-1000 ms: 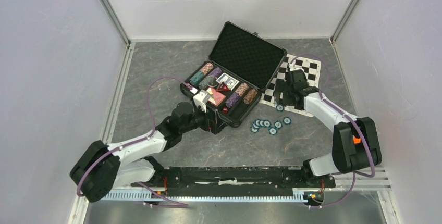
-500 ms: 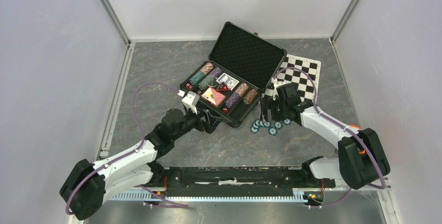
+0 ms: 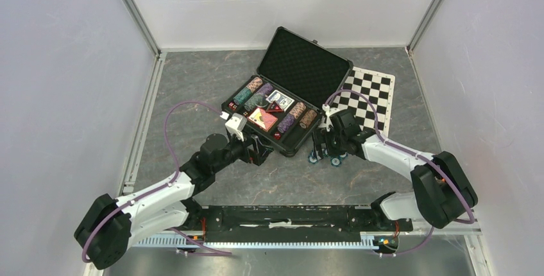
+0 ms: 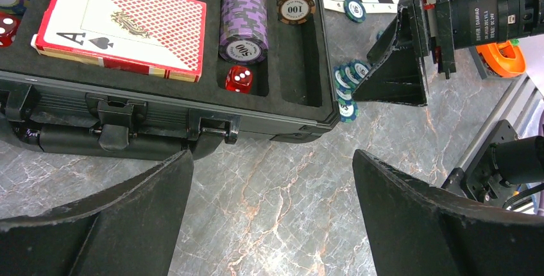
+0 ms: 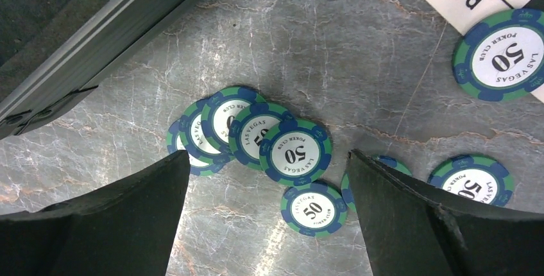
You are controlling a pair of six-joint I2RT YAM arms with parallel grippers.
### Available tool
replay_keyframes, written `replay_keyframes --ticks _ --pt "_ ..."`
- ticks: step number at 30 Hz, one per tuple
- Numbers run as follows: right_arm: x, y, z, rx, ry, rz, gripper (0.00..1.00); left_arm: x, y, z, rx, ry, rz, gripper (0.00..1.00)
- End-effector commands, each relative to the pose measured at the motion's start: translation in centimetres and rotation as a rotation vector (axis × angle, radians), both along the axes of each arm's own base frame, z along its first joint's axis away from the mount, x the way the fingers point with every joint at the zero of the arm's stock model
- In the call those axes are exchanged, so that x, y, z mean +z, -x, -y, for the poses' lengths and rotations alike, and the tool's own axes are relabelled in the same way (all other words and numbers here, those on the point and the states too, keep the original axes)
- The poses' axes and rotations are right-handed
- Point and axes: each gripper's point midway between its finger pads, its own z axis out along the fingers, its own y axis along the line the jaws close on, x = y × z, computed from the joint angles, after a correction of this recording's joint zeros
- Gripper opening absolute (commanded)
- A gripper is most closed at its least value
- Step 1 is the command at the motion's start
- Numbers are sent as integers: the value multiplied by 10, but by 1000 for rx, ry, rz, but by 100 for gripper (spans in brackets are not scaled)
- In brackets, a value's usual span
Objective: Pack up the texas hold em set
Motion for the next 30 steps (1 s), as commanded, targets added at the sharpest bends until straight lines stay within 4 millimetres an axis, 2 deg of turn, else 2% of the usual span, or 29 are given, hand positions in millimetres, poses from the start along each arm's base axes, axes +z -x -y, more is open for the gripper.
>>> replay_keyframes --ticks 1,7,17,30 --pt "-1 -5 -6 -37 -31 12 98 8 -6 0 -6 -14 59 100" --pt "-1 2 -22 -27 -136 -17 98 6 -6 2 -16 -20 50 100" --pt "-5 5 -25 -26 -153 -34 98 5 -5 3 -19 -21 45 100" --pt "2 11 -43 21 -224 -45 98 3 -6 6 -28 -28 31 100"
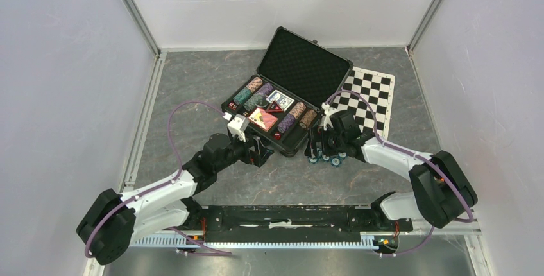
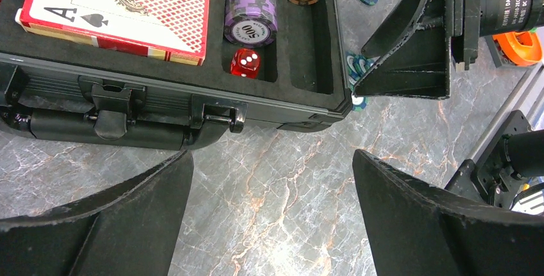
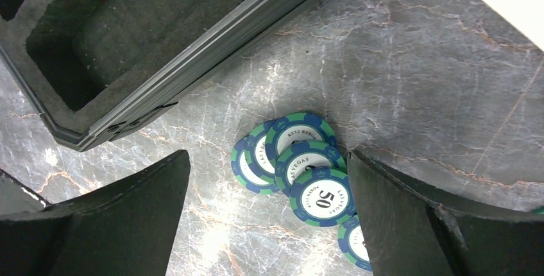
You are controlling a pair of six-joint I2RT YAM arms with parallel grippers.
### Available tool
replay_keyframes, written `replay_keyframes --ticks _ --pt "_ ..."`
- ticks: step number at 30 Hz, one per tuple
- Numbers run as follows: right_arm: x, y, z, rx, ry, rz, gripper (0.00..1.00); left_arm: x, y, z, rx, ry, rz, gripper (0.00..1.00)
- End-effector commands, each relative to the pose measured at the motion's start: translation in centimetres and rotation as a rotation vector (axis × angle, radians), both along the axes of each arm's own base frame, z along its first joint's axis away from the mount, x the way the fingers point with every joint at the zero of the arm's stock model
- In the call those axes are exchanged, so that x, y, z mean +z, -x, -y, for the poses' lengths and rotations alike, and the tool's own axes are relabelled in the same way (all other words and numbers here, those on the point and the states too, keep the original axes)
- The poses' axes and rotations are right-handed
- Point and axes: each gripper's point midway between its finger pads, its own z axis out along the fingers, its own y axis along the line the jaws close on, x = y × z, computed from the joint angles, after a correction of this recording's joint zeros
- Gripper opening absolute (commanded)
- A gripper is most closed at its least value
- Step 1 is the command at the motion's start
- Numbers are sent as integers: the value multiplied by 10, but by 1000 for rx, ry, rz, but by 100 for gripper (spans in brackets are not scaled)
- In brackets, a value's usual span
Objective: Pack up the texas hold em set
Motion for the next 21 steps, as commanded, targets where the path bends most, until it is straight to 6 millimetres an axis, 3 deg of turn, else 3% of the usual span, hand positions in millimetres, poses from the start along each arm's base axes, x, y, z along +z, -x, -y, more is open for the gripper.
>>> replay_keyframes --ticks 1,10,21 --pt "-4 12 -9 30 -36 -44 98 18 -8 5 -23 5 71 100" --pt "6 15 -25 96 -47 -28 98 18 -7 5 -23 6 71 100" --pt "17 -4 -4 67 94 62 98 19 -7 5 -21 6 73 100"
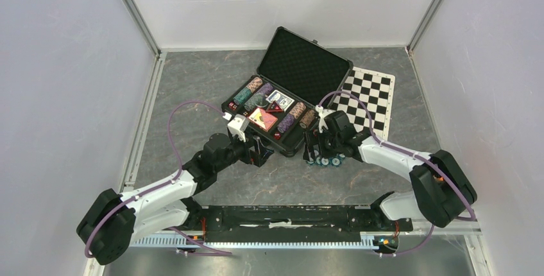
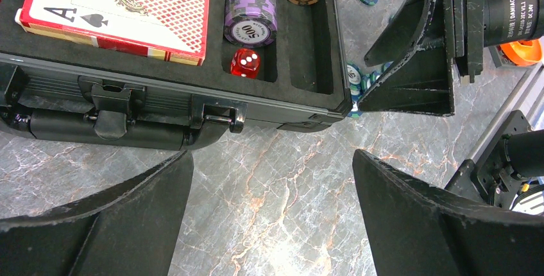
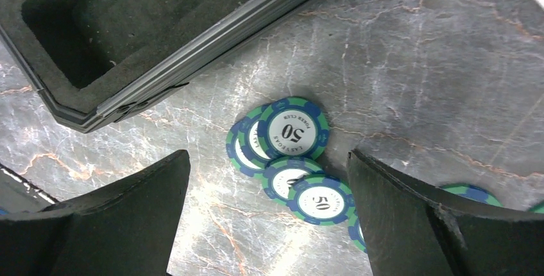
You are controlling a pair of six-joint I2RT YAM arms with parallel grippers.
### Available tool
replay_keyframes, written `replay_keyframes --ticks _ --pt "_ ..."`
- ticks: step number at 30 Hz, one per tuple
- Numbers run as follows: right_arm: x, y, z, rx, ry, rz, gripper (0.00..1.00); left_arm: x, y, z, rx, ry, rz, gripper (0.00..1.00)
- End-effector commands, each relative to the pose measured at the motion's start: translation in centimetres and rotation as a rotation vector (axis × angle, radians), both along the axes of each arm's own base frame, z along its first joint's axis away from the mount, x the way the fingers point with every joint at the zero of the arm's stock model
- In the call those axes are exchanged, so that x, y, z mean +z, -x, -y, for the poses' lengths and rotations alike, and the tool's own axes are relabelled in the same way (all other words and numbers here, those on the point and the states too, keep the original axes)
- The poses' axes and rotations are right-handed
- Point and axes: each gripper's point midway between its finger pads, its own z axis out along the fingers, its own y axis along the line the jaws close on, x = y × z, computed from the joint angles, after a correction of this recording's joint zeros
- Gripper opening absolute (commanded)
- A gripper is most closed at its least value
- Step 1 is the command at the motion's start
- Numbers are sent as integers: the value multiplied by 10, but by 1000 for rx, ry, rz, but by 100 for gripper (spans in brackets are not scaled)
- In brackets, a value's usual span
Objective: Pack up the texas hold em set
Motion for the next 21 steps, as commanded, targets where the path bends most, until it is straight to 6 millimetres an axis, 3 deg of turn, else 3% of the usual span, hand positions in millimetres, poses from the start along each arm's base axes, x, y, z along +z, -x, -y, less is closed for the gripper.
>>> replay_keyframes --ticks 1,5,21 --pt "18 -20 5 8 53 109 98 19 -8 5 -20 7 75 100" --pt "24 -23 7 26 51 168 98 20 -7 5 -20 9 74 100" --pt "5 -20 -3 223 149 209 98 20 -8 4 -17 8 75 100"
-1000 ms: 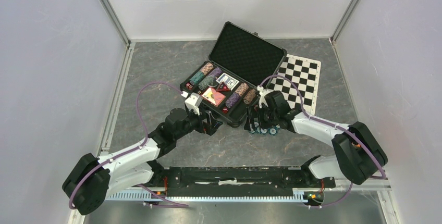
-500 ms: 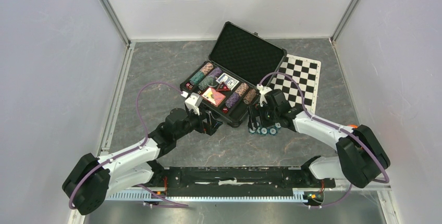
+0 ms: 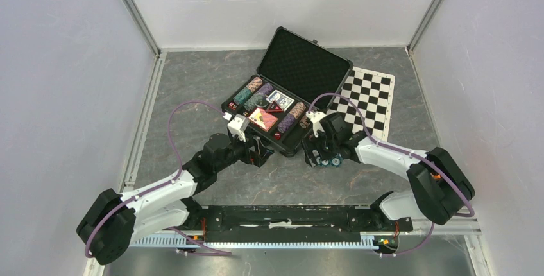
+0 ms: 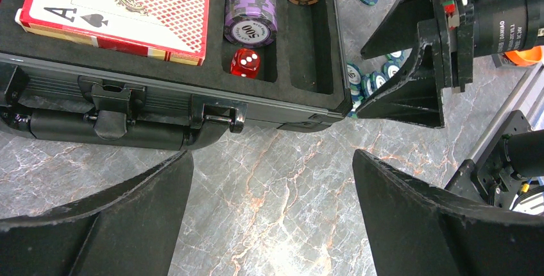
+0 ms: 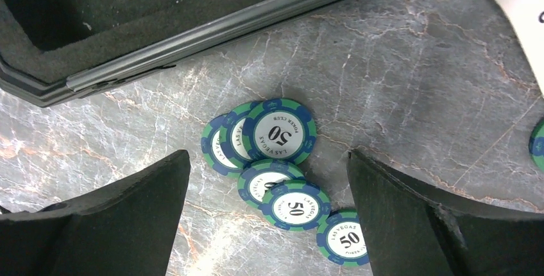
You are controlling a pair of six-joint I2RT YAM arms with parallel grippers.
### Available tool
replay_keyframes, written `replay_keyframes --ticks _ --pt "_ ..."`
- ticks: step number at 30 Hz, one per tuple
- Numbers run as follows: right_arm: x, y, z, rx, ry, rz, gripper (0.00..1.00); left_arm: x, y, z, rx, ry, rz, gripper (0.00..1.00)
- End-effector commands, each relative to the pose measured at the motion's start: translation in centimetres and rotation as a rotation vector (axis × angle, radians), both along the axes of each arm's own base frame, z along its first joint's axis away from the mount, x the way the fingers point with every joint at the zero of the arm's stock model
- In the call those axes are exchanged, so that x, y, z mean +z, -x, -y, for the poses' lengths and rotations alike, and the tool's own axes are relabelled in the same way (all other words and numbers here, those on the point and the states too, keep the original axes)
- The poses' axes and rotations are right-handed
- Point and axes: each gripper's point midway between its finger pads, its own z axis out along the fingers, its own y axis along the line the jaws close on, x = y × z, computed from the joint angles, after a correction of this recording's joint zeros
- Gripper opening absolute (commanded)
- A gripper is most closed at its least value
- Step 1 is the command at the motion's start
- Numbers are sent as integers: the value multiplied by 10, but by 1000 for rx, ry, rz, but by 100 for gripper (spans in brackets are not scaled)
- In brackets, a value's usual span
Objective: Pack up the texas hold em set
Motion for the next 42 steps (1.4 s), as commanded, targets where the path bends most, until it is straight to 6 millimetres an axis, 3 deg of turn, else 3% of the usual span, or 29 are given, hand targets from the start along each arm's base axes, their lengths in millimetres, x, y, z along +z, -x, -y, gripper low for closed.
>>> replay_keyframes --ticks 1,7,13,15,22,25,28,36,42 --pt "16 -19 -11 49 7 118 98 19 -8 4 -17 7 75 100" --pt "70 -26 -15 -8 -140 344 98 24 -7 1 -7 15 95 100" --pt "84 -41 4 -87 -83 448 98 26 -6 0 -7 22 101 100" --pt "91 -41 0 -55 -109 482 98 26 -7 0 -7 21 103 100" --pt "114 -46 19 -176 -154 609 98 29 -6 -1 -3 26 113 100" --pt "107 -42 25 -226 -183 612 89 29 -6 -1 -4 26 111 100" --pt "95 -31 17 -90 -150 583 98 28 -6 -1 -4 25 110 100" --pt "50 -21 4 93 -28 426 98 27 -6 -1 -3 23 108 100" --pt "31 -17 -1 143 -1 354 98 26 -7 -2 1 18 107 100"
